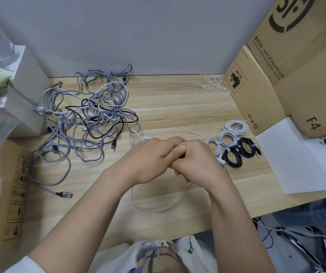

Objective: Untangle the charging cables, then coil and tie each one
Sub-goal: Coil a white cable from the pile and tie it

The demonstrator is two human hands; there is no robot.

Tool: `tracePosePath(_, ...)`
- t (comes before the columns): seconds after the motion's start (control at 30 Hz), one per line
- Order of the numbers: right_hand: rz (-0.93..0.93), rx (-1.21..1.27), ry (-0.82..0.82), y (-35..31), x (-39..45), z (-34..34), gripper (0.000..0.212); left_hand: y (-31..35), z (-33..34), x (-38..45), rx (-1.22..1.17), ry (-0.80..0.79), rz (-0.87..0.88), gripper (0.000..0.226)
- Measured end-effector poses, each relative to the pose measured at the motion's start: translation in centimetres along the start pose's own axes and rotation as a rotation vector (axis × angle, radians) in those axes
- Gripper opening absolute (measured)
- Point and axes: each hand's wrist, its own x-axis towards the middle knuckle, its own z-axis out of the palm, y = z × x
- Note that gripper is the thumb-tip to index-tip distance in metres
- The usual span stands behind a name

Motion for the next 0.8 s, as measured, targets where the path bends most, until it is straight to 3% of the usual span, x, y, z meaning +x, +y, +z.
tracePosePath(0.07,-0.012,0.003,0.035,0.3,-0.1,-0.3,0.019,-0.1,-0.5,-0.1,0.006,0.072,-0.004,0.057)
tracePosePath(0.17,-0.035,0.179,0.145,0.9,-0.4,-1.3,0.030,-0.7,-1.0,-0.1,-0.196,0.143,0.023,0.054)
tracePosePath(0.27,-0.163,0.534,0.240,0.9,-0.8,-2.4,0.022,-0.7,-1.2,-0.2,-0.665,0.095,-0.021,0.050)
tracePosePath(0.37,-0.204,0.673,0.289,0.9,-0.6,-2.6,0.016,-0.4,-1.5,-0.3,-1.179,-0.028,-0.057,0.047)
tracePosePath(0.53,-0.276,0.528,0.266,1.2,0.2,-0.8,0.020,0.2,-1.7,0.0,-1.808,-0.488,0.159,0.032)
tracePosePath(0.6,-0.268,0.416,0.202,1.3,0.7,0.3,0.026,0.5,-2.2,-0.1,-2.031,-0.591,0.143,0.029)
tracePosePath(0.7,-0.243,0.189,0.176,1.3,1.1,1.4,0.034,0.7,-2.8,-0.3,-2.120,-0.473,0.076,0.030)
tracePosePath(0.8,-0.256,-0.034,0.123,1.1,0.9,1.6,0.021,0.1,-3.2,-0.3,-2.179,-0.309,0.010,0.033)
